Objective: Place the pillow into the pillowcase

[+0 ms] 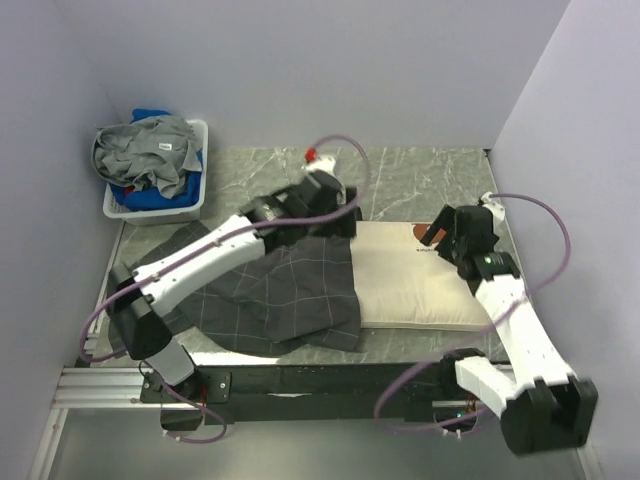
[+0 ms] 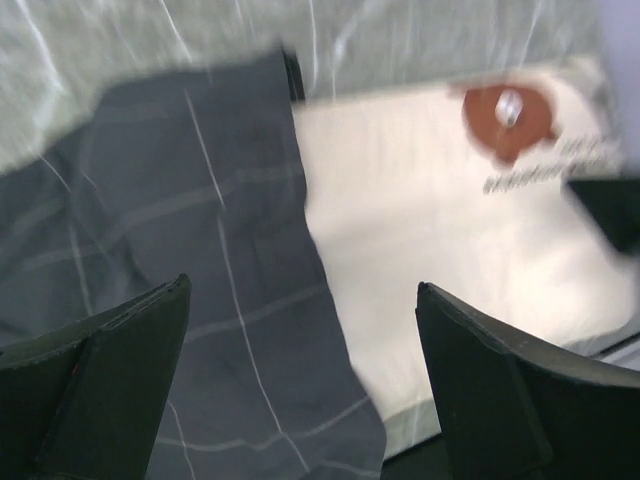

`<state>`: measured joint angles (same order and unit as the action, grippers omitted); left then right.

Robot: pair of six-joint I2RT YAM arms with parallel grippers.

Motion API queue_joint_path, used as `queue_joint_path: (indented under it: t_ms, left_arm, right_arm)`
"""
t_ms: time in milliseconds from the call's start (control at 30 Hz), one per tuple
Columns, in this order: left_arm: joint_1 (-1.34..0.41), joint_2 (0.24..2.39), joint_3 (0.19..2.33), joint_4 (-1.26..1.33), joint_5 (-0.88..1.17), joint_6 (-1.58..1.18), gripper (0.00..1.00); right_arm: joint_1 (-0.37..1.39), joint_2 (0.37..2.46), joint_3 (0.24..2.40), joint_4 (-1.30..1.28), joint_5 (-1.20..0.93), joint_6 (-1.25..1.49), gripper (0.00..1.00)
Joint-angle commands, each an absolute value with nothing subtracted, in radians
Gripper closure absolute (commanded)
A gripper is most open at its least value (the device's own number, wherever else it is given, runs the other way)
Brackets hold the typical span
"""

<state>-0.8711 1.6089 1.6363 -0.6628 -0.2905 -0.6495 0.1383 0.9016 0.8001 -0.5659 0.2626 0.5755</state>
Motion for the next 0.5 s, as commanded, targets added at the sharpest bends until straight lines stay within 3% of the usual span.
queue_joint_path:
  t_ms: [0,233,333,367,400,433,467]
  left_arm:
    - [-0.952,1.666,1.546,-0.663,-0.377,-0.709,0.01]
    - [-0.983,1.767,1.454,-0.574,-0.29,-0.745,0.08]
    - [-0.985,1.804,1.434,-0.529,-0.258,-0.746,0.15]
    - [-0.985,1.824,1.434,-0.526,-0.256,-0.744,0.18]
    - [-0.983,1.836,1.439,-0.531,-0.256,-0.739,0.22]
    - [-0.985,1.848,1.446,-0.538,-0.261,-0.735,0.26]
    - [-0.98,1.865,1.454,-0.546,-0.273,-0.735,0.38]
  right_arm:
    - [0.035,1.09,0.799,-0.395,0.081,0.518,0.0]
    - [0.049,1.209,0.585,-0.157,-0.066,0.609,0.01]
    - [0.132,1.23,0.523,-0.104,-0.072,0.644,0.09]
    - [0.159,1.23,0.515,-0.092,-0.068,0.661,0.14]
    - [0.216,1.229,0.518,-0.1,-0.051,0.673,0.31]
    - [0.244,1.224,0.52,-0.092,-0.042,0.687,0.38]
    - [0.267,1.218,0.514,-0.078,-0.066,0.722,0.53]
